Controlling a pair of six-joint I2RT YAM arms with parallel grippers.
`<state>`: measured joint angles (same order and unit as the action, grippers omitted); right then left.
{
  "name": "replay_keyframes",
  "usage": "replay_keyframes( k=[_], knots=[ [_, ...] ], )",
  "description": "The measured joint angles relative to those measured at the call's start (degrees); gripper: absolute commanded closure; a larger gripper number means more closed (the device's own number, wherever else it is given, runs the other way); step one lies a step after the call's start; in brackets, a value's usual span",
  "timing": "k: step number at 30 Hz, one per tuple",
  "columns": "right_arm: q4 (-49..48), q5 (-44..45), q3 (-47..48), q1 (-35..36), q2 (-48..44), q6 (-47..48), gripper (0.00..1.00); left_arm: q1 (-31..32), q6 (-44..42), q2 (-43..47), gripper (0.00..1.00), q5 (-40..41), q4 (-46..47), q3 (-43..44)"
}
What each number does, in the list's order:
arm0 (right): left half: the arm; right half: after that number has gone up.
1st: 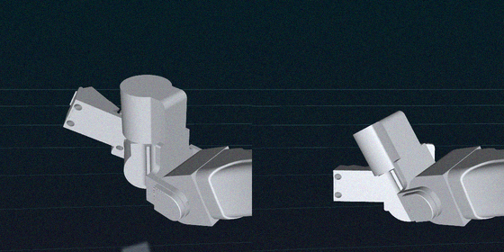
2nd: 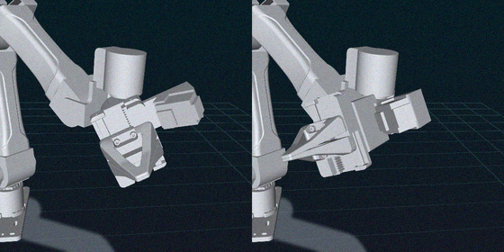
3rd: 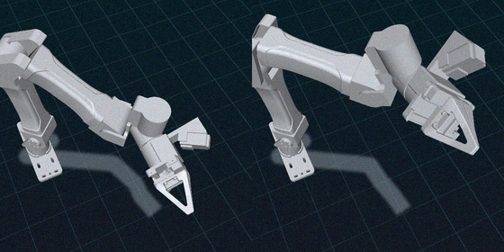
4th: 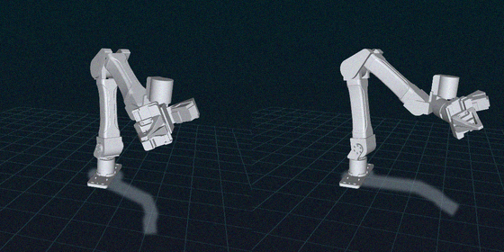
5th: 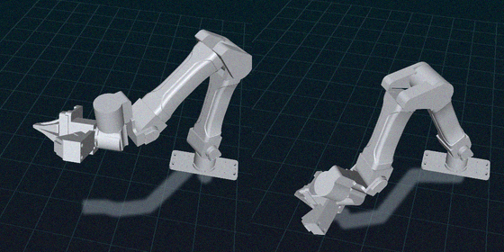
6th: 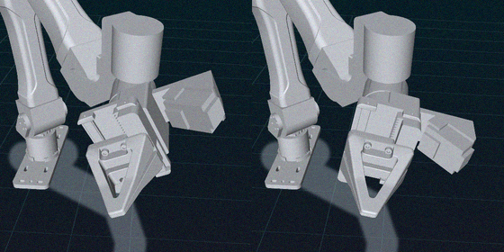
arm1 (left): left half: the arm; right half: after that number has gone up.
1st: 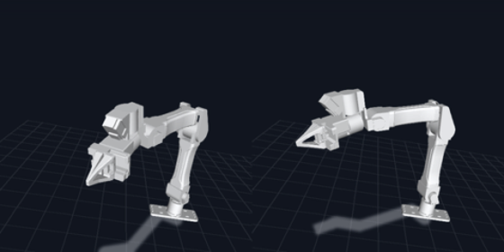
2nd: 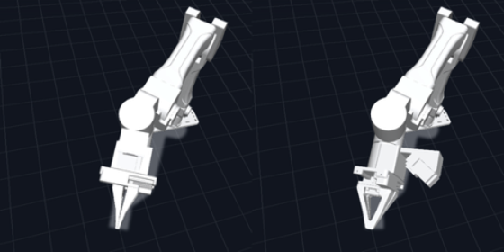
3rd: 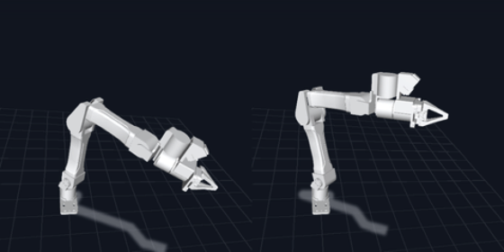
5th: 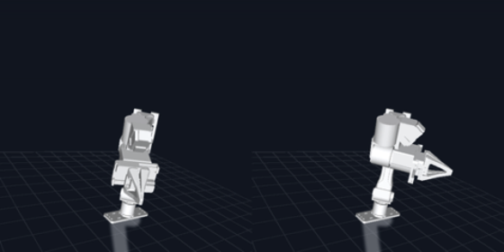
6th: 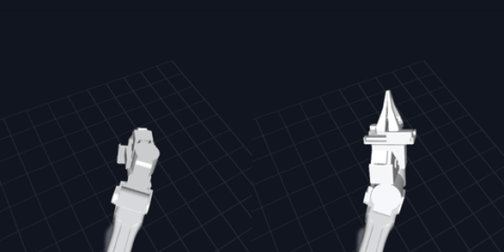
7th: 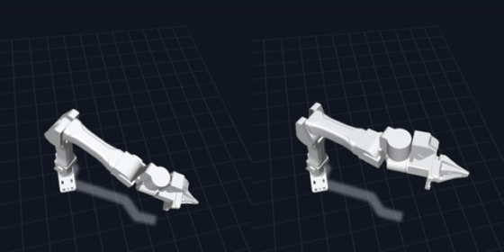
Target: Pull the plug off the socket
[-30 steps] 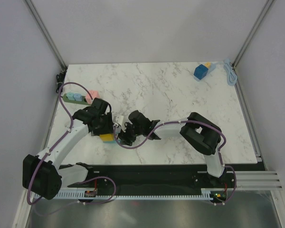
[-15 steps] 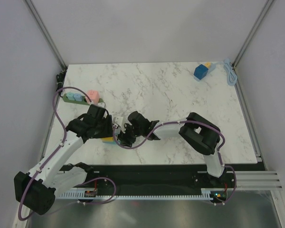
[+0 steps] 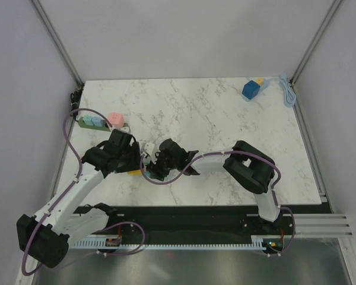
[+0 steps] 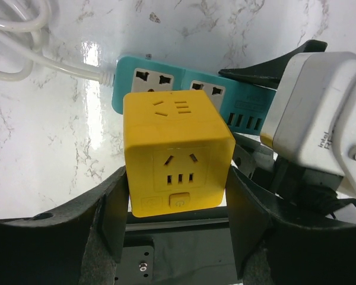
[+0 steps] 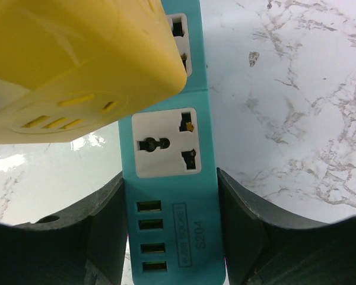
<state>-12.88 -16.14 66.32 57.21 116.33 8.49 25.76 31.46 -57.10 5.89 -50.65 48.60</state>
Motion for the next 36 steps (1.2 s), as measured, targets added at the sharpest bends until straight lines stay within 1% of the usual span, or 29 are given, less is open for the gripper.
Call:
replay_keyframes(
  k=[5,7,8,10,11,13,14,19,20,22,23,26,29,33,36],
  knots=[
    [0.3,0.9,0.2,-0.2,0.0,-0.1,1.0,0.7,1.2,2.5,0.98,-0.4,0.1,0.0],
    [0.3,0.7,0.2,-0.4,0.0,-0.3,0.9,0.9,1.6,3.5,0.98,-0.5,-0.1,0.1],
    [0.4,0.4,0.3,-0.6,0.0,-0.5,0.81,1.0,2.0,3.9,0.98,-0.5,-0.2,0.2],
    [0.6,-0.6,0.4,-1.0,0.0,-1.2,0.7,1.0,2.8,4.8,0.98,-0.3,-0.6,0.3],
    [0.8,-1.0,0.6,-1.2,0.0,-1.5,0.62,1.0,3.4,5.3,0.98,-0.2,-1.2,0.5],
    [1.4,-2.0,0.9,-1.8,0.0,-2.6,0.54,1.0,4.5,6.5,0.98,0.2,-2.9,0.8],
    [1.6,-2.4,1.0,-2.0,0.0,-3.0,0.45,1.0,5.2,7.3,0.98,0.4,-4.0,1.0],
    [1.5,-4.4,1.0,-2.5,0.0,-5.4,0.28,1.0,7.2,10.8,0.98,2.0,-9.0,3.1],
    [1.5,-5.0,0.9,-2.6,-0.1,-6.0,0.18,1.0,7.4,11.4,0.98,2.2,-9.7,3.8],
    [1.3,-6.4,0.8,-2.7,-0.4,-7.8,0.08,1.0,7.8,12.5,0.98,2.6,-10.8,5.2],
    [1.4,-6.8,0.6,-2.8,-0.6,-8.5,0.02,1.0,7.8,12.9,0.98,2.6,-10.8,5.7],
    [1.9,-8.2,0.4,-3.0,-1.4,-10.8,0.02,1.0,7.9,14.2,0.98,2.5,-10.8,7.6],
    [2.2,-7.6,-1.1,-3.5,-3.6,-13.8,0.02,1.0,7.9,15.1,0.98,1.5,-9.6,8.1],
    [4.3,-1.7,-4.3,-6.2,-10.8,-19.4,0.02,1.0,7.9,14.8,0.98,-3.9,-5.2,7.2],
    [5.8,3.6,-7.1,-11.7,-19.0,-24.0,0.02,1.0,8.0,13.3,0.98,-10.1,0.9,5.3]
  ],
)
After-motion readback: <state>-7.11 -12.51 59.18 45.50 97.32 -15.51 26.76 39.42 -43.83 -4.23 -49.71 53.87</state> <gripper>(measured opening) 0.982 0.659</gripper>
